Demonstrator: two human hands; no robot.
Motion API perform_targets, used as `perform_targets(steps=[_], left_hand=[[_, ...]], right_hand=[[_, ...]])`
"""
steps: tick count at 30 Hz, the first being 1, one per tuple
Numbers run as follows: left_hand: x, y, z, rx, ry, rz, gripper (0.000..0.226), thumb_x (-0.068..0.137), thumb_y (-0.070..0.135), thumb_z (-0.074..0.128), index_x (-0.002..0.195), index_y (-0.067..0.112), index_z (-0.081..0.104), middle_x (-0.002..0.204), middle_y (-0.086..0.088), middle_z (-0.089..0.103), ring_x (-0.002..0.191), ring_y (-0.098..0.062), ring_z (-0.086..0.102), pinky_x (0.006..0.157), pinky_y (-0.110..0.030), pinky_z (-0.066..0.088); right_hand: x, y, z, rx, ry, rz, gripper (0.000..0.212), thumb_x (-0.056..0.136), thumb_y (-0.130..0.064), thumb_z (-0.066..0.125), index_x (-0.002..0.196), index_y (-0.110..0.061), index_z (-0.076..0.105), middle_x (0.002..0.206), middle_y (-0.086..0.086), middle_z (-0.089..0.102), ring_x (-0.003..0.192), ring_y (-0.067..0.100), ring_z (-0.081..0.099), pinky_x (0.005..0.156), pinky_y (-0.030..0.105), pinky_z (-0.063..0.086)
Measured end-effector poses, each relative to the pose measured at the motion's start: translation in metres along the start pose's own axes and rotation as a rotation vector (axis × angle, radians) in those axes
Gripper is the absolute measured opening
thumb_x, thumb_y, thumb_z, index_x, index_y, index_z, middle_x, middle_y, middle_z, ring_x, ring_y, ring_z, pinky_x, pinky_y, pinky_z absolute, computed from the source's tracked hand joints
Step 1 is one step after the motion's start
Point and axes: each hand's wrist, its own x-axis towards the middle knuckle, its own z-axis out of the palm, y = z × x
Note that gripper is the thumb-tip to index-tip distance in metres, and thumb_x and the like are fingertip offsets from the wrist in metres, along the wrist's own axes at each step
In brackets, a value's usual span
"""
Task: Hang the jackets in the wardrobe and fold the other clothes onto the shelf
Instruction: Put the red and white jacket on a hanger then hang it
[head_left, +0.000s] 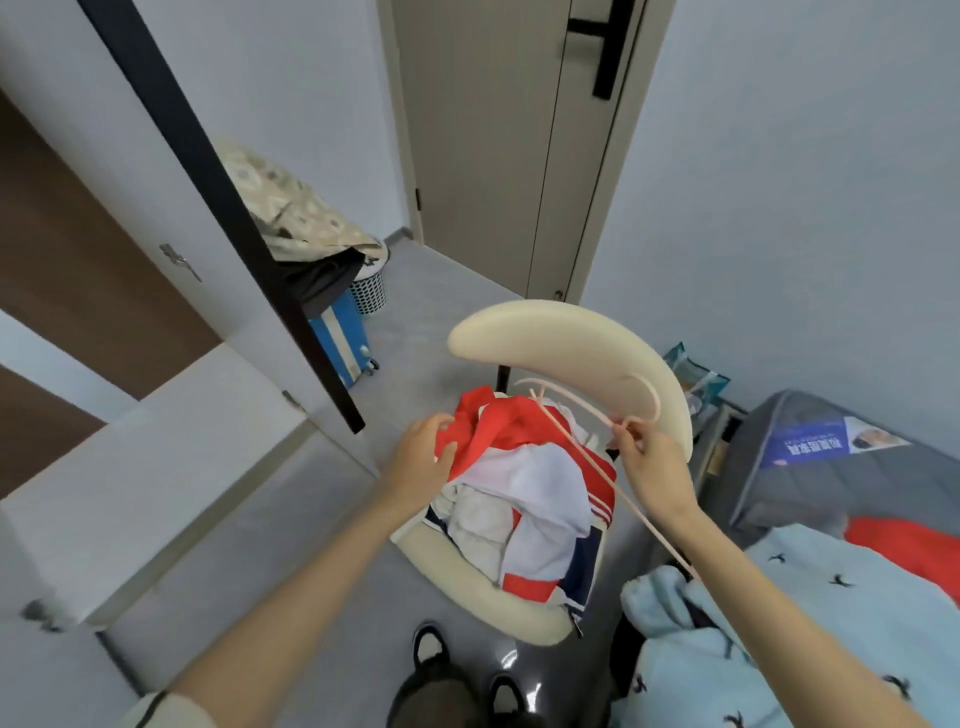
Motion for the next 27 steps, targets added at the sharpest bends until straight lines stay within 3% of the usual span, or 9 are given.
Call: perform_targets(steps=[2, 6, 12, 15, 18, 20, 23, 27], left_hand=[[0.019, -0.011, 0.014, -0.006, -0.027, -0.058, 0.036, 0.094, 0.010, 0.053, 0.130, 0.008, 0.051, 0.128, -0.010, 0.055, 0.118, -0.024, 0.052, 0.102, -0.037, 0.040], [0.060, -0.039, 0.045, 0.000, -0.124, -0.140, 0.042, 0.094, 0.013, 0.055, 0.134, 0.008, 0.048, 0.133, -0.010, 0.053, 0.124, -0.026, 0.049, 0.104, -0.042, 0.039], [0.100, -0.083, 0.085, 0.238, -0.272, -0.146, 0.058, 0.087, 0.040, 0.064, 0.139, 0.023, 0.044, 0.143, -0.003, 0.043, 0.134, -0.030, 0.035, 0.103, -0.042, 0.036], [0.112, -0.099, 0.099, 0.339, -0.367, -0.110, 0.055, 0.086, 0.043, 0.064, 0.137, 0.029, 0.047, 0.150, 0.000, 0.033, 0.140, -0.027, 0.023, 0.111, -0.045, 0.028], [0.119, -0.108, 0.109, 0.249, -0.306, -0.036, 0.021, 0.090, 0.028, 0.063, 0.107, 0.016, 0.064, 0.144, 0.000, 0.041, 0.134, -0.023, 0.034, 0.111, -0.042, 0.028], [0.119, -0.107, 0.112, 0.175, -0.292, -0.016, 0.009, 0.092, 0.019, 0.060, 0.090, 0.011, 0.063, 0.130, 0.001, 0.052, 0.119, -0.021, 0.048, 0.103, -0.038, 0.037], [0.114, -0.096, 0.108, 0.060, -0.331, -0.043, 0.012, 0.097, 0.016, 0.053, 0.085, 0.017, 0.050, 0.098, 0.003, 0.057, 0.091, -0.021, 0.058, 0.079, -0.033, 0.048], [0.099, -0.079, 0.097, -0.039, -0.312, 0.011, 0.009, 0.098, 0.019, 0.052, 0.090, 0.018, 0.050, 0.082, 0.001, 0.062, 0.074, -0.017, 0.059, 0.069, -0.036, 0.050]], right_hand=[[0.013, 0.004, 0.010, 0.051, 0.007, 0.028, 0.030, 0.103, -0.023, 0.042, 0.080, -0.035, 0.056, 0.068, -0.014, 0.061, 0.062, -0.001, 0.059, 0.051, 0.009, 0.038], [0.041, 0.015, 0.037, 0.106, -0.012, 0.079, 0.036, 0.103, -0.021, 0.040, 0.077, -0.004, 0.058, 0.067, 0.010, 0.061, 0.060, 0.020, 0.057, 0.059, 0.033, 0.046], [0.077, 0.025, 0.078, 0.113, -0.090, 0.143, 0.043, 0.103, -0.031, 0.040, 0.096, 0.008, 0.058, 0.083, 0.023, 0.064, 0.077, 0.039, 0.062, 0.070, 0.047, 0.054], [0.089, 0.028, 0.092, 0.122, -0.118, 0.151, 0.044, 0.103, -0.031, 0.041, 0.099, 0.010, 0.057, 0.087, 0.027, 0.063, 0.071, 0.039, 0.057, 0.065, 0.042, 0.052], [0.096, 0.026, 0.103, 0.135, -0.114, 0.146, 0.040, 0.102, -0.028, 0.042, 0.096, 0.007, 0.059, 0.084, 0.026, 0.062, 0.069, 0.038, 0.056, 0.064, 0.040, 0.050], [0.098, 0.025, 0.107, 0.144, -0.132, 0.147, 0.040, 0.103, -0.027, 0.041, 0.094, 0.008, 0.058, 0.084, 0.024, 0.062, 0.076, 0.040, 0.057, 0.068, 0.043, 0.051], [0.099, 0.022, 0.109, 0.131, -0.165, 0.171, 0.036, 0.103, -0.024, 0.040, 0.091, 0.005, 0.057, 0.087, 0.015, 0.062, 0.077, 0.034, 0.059, 0.069, 0.042, 0.050], [0.096, 0.021, 0.104, 0.139, -0.179, 0.199, 0.031, 0.104, -0.024, 0.038, 0.091, -0.005, 0.060, 0.085, -0.010, 0.055, 0.074, 0.002, 0.060, 0.061, 0.010, 0.044]])
